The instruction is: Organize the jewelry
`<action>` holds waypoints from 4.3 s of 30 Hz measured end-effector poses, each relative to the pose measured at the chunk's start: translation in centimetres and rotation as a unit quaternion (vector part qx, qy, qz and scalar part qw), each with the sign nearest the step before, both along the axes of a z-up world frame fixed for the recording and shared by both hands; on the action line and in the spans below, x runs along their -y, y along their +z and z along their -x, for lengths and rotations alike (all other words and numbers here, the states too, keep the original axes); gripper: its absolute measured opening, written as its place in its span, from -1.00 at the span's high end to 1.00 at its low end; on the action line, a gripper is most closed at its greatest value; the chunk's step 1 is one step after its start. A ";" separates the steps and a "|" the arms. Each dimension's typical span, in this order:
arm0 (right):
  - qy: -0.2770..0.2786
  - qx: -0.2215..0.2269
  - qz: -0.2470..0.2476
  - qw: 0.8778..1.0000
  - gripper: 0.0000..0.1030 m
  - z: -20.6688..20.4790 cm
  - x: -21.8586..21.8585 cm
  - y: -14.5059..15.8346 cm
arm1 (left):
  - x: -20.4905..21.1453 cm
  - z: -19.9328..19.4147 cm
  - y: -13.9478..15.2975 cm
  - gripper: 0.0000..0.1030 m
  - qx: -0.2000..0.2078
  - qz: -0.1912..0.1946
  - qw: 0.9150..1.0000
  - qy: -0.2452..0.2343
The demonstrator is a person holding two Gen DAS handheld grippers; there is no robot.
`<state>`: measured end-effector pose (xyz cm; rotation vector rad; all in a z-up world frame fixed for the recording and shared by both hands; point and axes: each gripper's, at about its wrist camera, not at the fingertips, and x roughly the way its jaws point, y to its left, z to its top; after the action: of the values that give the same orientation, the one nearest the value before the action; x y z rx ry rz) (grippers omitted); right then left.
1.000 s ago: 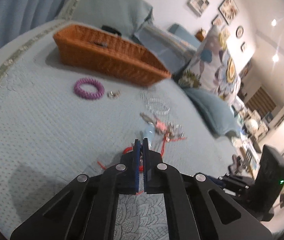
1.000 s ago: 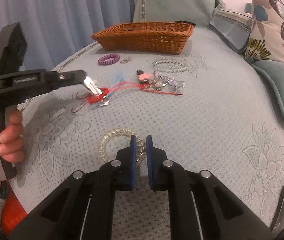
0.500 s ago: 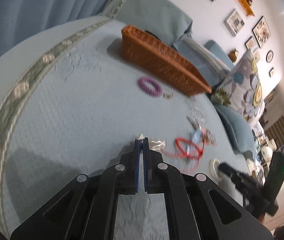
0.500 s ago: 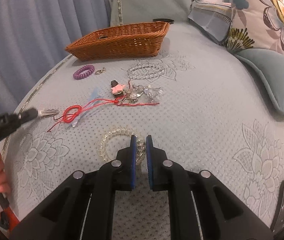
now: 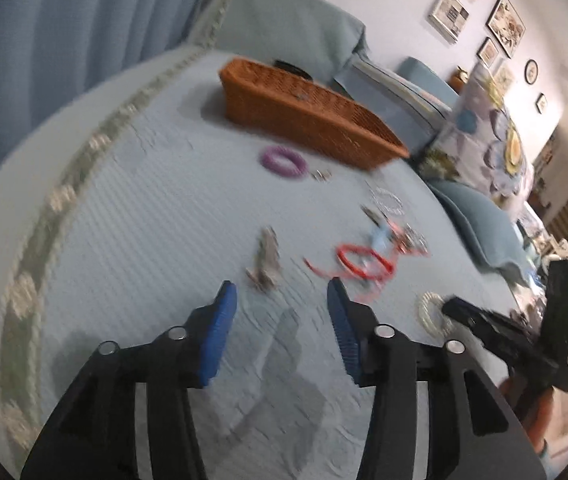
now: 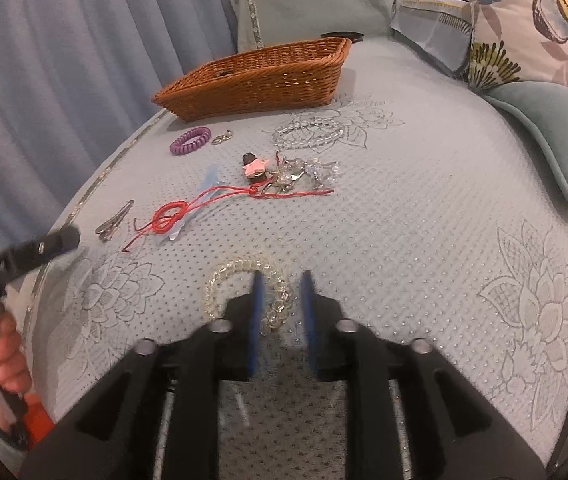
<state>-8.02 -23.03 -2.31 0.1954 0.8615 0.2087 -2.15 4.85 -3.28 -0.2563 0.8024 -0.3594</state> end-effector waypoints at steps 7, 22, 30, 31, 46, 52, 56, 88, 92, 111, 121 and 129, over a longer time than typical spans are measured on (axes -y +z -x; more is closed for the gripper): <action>0.007 0.006 0.033 0.999 0.21 -0.3 -0.3 0.2 | 1.3 -3.3 -0.9 0.12 -0.019 -0.048 0.999 -0.010; 0.024 0.033 0.080 0.996 0.85 -0.1 -2.3 0.8 | 4.0 -1.9 -0.8 0.60 0.037 -0.137 0.990 -0.020; 0.022 0.094 0.058 0.994 0.85 -2.2 -2.3 5.3 | 4.0 -2.1 3.3 0.60 0.100 -0.098 0.990 -0.010; 0.023 0.107 0.054 0.993 0.85 -3.1 -2.4 6.4 | 4.1 -2.4 3.9 0.60 0.107 -0.093 0.990 -0.008; -0.007 0.146 0.065 0.987 0.85 -19.4 -3.3 11.1 | 7.5 -14.9 10.0 0.60 0.154 -0.027 0.988 0.005; -0.026 0.107 0.061 0.992 0.85 -25.2 -3.3 8.1 | 8.6 -20.1 7.8 0.60 0.126 -0.032 0.992 0.008; -0.030 0.075 0.064 0.995 0.85 -27.9 -3.1 6.0 | 9.4 -22.4 5.8 0.60 0.100 -0.028 0.995 -0.005; 0.002 0.132 0.039 0.991 0.30 -16.8 -0.8 13.2 | 6.3 -10.2 11.9 0.23 0.171 0.024 0.984 -0.052; 0.011 0.128 0.030 0.991 0.30 -13.6 -0.3 12.6 | 6.0 -7.0 10.9 0.23 0.155 0.007 0.986 -0.059; 0.049 0.030 0.025 0.998 0.32 -9.6 -2.8 1.9 | 6.7 -5.5 -1.6 0.26 0.006 -0.051 0.991 -0.125; 0.055 0.019 0.051 0.997 0.49 -9.9 -3.7 0.8 | 7.5 -5.2 -2.0 0.27 0.005 -0.070 0.988 -0.139; 0.063 0.011 0.099 0.993 0.49 -10.1 -5.4 0.3 | 8.2 -5.0 -2.0 0.42 0.006 -0.091 0.986 -0.137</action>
<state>2.04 -17.61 -2.01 -0.0477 0.8682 0.2416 2.83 -3.37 -5.32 0.0291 0.8552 -0.5419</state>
